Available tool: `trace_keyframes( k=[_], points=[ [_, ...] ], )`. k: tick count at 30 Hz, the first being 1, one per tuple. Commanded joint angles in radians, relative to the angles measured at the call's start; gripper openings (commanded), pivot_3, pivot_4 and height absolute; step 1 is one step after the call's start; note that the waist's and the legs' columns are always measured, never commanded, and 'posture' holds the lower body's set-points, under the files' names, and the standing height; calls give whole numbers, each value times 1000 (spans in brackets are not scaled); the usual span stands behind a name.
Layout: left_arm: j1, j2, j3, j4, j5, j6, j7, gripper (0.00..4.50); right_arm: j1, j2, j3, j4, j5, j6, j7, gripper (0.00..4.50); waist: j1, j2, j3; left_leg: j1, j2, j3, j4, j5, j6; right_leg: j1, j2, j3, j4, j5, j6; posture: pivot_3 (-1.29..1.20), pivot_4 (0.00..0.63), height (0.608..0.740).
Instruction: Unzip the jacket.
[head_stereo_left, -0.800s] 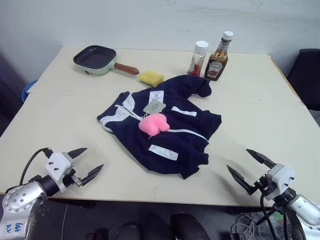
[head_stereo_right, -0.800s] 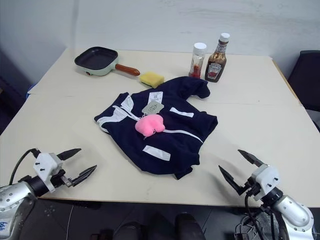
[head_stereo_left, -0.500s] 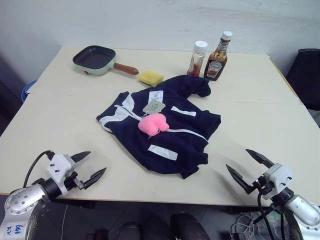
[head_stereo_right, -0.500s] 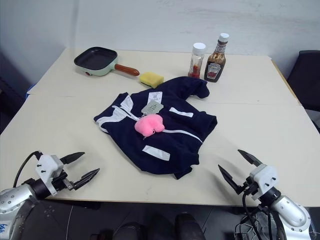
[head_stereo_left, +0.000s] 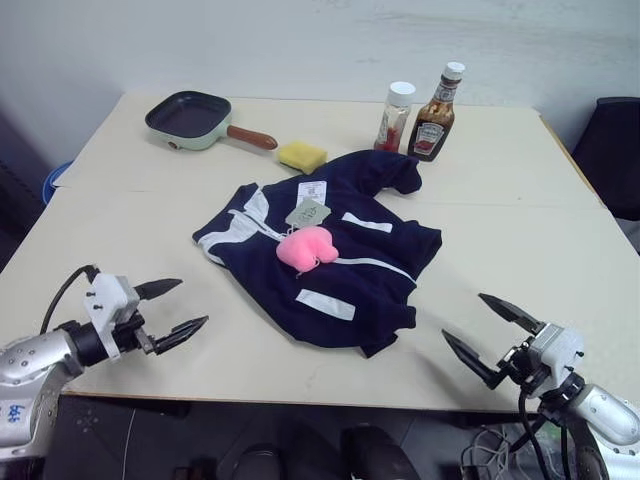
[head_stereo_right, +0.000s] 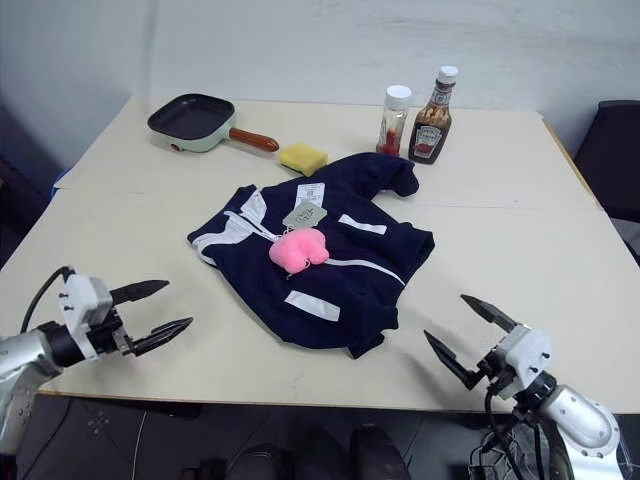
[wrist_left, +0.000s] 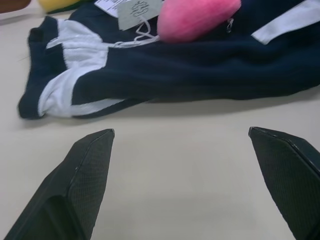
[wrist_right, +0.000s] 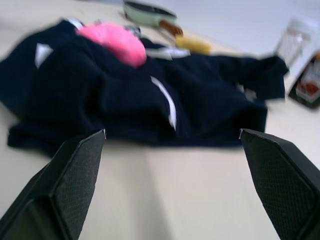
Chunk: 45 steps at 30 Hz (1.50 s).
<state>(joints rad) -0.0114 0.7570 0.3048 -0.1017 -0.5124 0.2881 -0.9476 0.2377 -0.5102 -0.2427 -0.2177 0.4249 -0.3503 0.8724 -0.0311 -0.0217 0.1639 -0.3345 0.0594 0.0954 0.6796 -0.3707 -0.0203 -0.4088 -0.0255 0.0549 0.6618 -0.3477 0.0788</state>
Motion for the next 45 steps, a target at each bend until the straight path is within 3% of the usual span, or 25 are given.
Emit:
trace_keyframes(
  k=[1,7,11,18,22,24,27,31,36,41,45],
  points=[
    [-200,-102,-134,13,26,60,85,4500,-50,14,19,-93,32,7,-27,4467,15,0,0,0,0,-1,2,0,0,0,0,-1,0,0,0,0,150,740],
    [-518,-272,-315,249,157,60,143,4500,-62,12,39,-106,26,54,-46,4467,22,-2,-1,-2,-2,0,3,0,0,-2,1,0,1,1,2,0,150,740],
    [-645,-313,-407,479,281,-50,119,4500,-64,15,26,-121,18,76,-75,4467,14,-2,-1,-1,-3,4,4,0,1,-2,1,2,1,1,2,0,150,740],
    [-775,-392,-388,710,297,-143,73,2380,-64,7,5,-130,24,93,-101,4500,5,-2,-1,-1,-3,3,4,1,0,-2,1,2,2,1,2,0,150,740],
    [-773,-385,-236,744,204,-169,109,1185,-77,4,19,-138,40,92,-84,4500,2,-2,-1,-1,-2,4,4,1,0,-2,1,2,2,1,2,0,150,740],
    [-736,-360,-85,709,114,-195,174,575,-100,-11,58,-148,52,101,-41,4500,-4,-2,-1,-1,-1,4,4,1,-1,-4,1,3,4,1,2,0,150,740],
    [-643,-304,75,611,67,-210,301,60,-149,-36,140,-157,51,116,46,4500,-24,-2,-1,-1,1,4,4,1,-2,-5,1,2,6,1,2,0,150,740],
    [-476,-171,201,488,168,-284,488,59,-225,-40,250,-148,62,129,147,4500,-23,-3,0,0,2,3,3,2,-3,-5,1,1,7,1,2,0,150,740],
    [-288,-55,365,458,199,-189,681,59,-309,-5,305,-38,48,91,219,4500,-10,-5,-1,0,2,0,4,1,-2,-3,-1,-3,5,1,2,0,150,740],
    [-236,-27,368,460,162,-126,618,1673,-307,-23,273,-5,38,96,212,4500,29,-6,-2,-1,0,-3,4,1,-1,-1,-5,-10,3,1,1,0,150,740],
    [-231,-4,347,461,170,-75,594,2912,-263,-63,253,-62,52,148,198,4500,29,-6,-2,-1,-1,-3,4,0,0,-1,-11,-21,2,0,1,0,150,740]
  ],
)
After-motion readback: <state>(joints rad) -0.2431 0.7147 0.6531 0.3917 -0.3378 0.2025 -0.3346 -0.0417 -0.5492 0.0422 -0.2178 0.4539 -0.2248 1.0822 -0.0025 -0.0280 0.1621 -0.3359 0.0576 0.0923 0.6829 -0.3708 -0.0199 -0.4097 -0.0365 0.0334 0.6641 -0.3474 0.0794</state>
